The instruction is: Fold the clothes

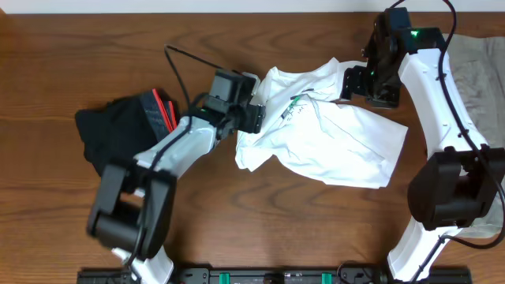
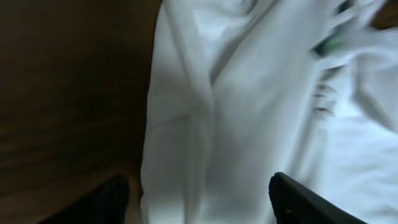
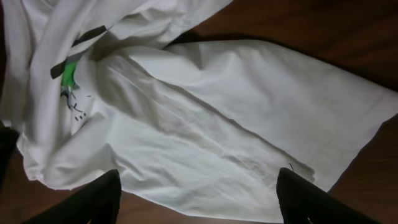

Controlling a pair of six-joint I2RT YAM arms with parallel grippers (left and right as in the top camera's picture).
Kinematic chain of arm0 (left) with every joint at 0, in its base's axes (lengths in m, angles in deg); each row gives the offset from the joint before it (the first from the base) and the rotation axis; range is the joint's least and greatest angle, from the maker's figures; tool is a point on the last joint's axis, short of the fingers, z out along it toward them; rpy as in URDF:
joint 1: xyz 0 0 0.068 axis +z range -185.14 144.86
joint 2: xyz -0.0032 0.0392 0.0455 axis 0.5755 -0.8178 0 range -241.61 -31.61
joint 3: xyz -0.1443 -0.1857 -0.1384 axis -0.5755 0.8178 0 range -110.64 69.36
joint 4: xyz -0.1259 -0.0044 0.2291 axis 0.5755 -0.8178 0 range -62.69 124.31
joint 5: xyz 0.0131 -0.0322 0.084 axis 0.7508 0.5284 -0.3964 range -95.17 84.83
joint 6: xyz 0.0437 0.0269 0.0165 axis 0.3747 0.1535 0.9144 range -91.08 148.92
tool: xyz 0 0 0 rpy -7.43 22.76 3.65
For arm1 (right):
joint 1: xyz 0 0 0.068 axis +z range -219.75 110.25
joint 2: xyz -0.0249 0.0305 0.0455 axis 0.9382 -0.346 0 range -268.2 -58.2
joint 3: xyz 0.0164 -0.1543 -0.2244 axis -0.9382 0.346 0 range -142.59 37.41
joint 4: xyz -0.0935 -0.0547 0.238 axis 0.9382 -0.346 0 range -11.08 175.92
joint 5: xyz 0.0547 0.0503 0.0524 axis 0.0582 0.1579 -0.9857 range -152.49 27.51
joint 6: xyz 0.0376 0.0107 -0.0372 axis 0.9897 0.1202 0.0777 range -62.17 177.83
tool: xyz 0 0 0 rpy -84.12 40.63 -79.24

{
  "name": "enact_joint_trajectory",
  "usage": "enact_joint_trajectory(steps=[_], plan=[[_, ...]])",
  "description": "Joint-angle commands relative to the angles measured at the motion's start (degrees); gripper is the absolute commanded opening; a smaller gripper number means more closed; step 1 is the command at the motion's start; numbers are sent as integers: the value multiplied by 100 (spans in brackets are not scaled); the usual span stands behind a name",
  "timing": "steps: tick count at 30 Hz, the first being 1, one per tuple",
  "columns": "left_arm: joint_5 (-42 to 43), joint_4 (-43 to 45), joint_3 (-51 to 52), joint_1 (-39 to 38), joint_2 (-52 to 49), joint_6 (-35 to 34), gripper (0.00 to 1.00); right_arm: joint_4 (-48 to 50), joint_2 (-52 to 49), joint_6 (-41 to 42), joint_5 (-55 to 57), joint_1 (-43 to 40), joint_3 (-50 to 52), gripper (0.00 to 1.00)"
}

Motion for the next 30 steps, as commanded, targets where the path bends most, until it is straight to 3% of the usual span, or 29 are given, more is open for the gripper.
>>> enact_joint_trajectory(steps=[1, 5, 7, 11, 20, 25, 30], plan=[[11, 151, -72, 7, -304, -173, 72, 55, 83, -96, -44, -26, 164, 78], [2, 199, -72, 7, -511, -225, 55, 254, 83, -94, -46, -26, 413, 78], [-111, 199, -72, 9, -527, -227, 36, 350, 83, -94, -46, -26, 562, 78], [-492, 190, -74, 24, -437, -284, 8, 516, 83, -94, -44, -26, 885, 77], [-1777, -105, -76, 732, 769, -553, 6, 758, 83, -81, 385, -133, 1362, 74], [-1486, -382, -74, 1318, 1104, -551, 6, 957, 83, 15, 437, -319, 1593, 74], [-1355, -673, -74, 1429, 1108, -546, 9, 1156, 83, -212, 140, -264, 2068, 73]])
